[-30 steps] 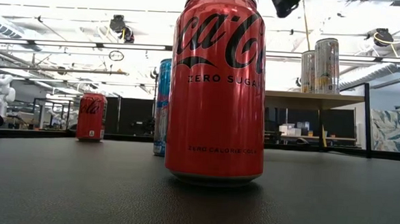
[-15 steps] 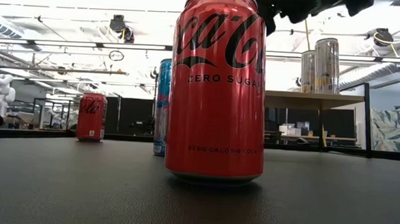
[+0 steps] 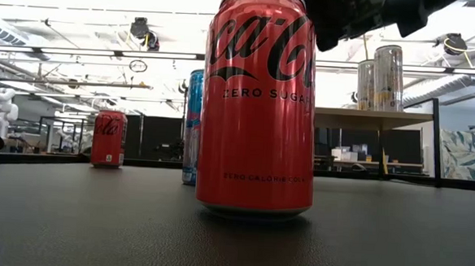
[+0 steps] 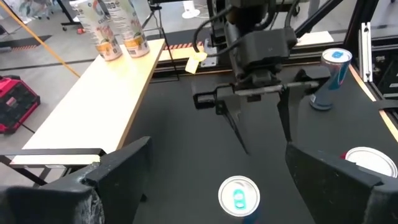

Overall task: Place canned beverage on shelf
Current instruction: Put the left blue soda can on the shelf

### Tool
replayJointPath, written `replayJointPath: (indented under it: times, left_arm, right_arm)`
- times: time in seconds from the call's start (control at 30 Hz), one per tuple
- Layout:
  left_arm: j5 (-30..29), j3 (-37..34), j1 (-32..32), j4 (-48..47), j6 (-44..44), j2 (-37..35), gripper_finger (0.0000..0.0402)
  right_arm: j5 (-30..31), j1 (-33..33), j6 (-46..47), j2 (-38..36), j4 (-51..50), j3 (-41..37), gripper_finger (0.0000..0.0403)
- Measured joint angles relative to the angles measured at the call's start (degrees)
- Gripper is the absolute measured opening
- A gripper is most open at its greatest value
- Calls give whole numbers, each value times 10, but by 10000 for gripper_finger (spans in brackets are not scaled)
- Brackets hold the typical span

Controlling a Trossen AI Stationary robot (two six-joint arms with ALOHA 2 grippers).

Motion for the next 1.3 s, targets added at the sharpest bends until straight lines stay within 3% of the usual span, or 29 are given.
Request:
replayJointPath:
  times: [0.2,0.6,0.7,0.8,1.3]
  left_arm:
    - [0,0,0,0,-1,0,371]
    - [0,0,0,-1,-1,0,371]
    - [0,0,0,-1,-1,0,371]
    - [0,0,0,-1,-1,0,371]
    - [0,0,0,-1,0,0,371]
  right_arm:
    - [42,0,-24,22,25,0,253]
    - [45,-8,-20,103,136,0,253]
    - [74,-8,-24,118,161,0,253]
    - [107,-9,-26,123,164,0,253]
    - [103,-22,5,124,157,0,253]
